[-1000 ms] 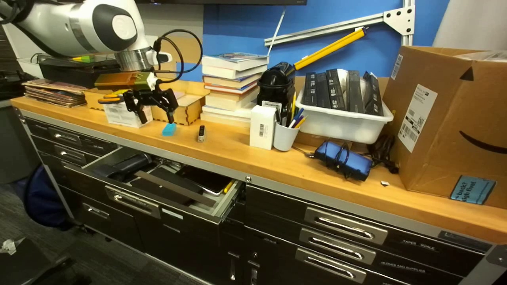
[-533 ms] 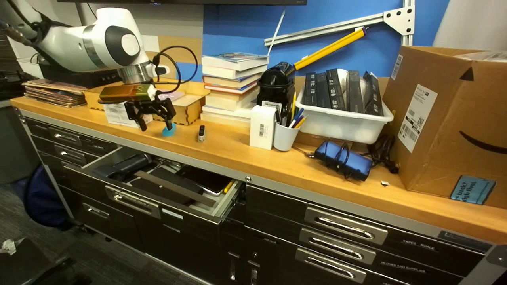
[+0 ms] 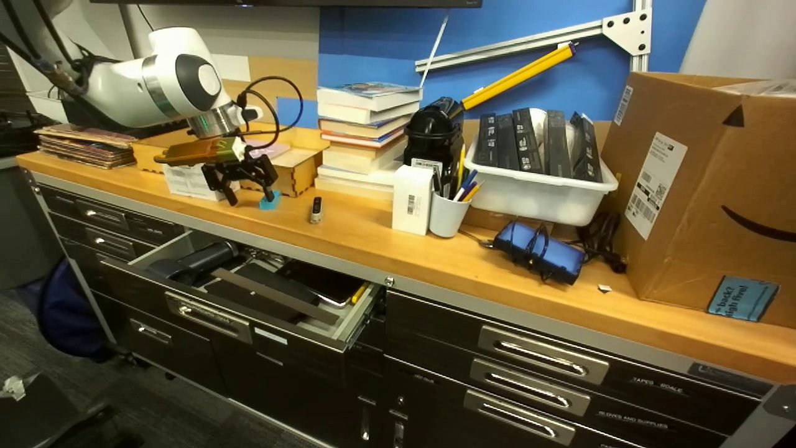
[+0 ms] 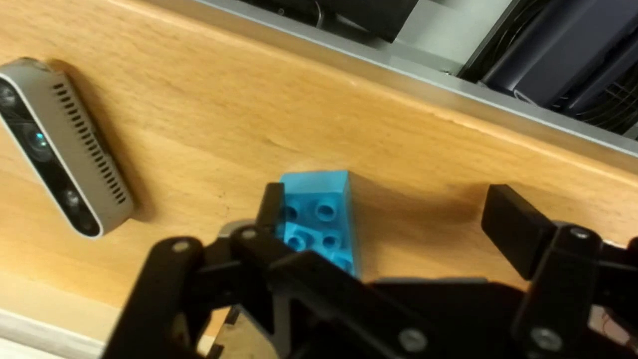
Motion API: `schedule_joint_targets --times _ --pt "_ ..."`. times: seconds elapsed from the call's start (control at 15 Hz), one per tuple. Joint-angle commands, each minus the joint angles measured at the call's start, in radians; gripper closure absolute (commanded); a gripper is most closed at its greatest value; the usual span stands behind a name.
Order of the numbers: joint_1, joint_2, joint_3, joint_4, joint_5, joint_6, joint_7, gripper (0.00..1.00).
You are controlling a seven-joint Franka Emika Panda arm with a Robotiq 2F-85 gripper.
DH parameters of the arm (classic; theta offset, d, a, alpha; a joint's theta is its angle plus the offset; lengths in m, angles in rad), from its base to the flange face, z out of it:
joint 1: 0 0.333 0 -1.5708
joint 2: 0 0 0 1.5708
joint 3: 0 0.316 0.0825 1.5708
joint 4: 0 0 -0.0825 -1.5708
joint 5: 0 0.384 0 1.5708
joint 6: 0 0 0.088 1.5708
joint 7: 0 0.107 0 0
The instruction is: Put the blue block in the open topmost drawer, push the drawer closed
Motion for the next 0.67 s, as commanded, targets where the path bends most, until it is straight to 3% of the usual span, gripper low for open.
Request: schedule_joint_targets --times 0.0,0.6 --pt "0.029 0.062 -0.036 0.089 -0.036 -0.002 0.027 0.0" --pt "0.032 0.113 -0.072 0.184 -0.027 -0.024 0.012 0.0"
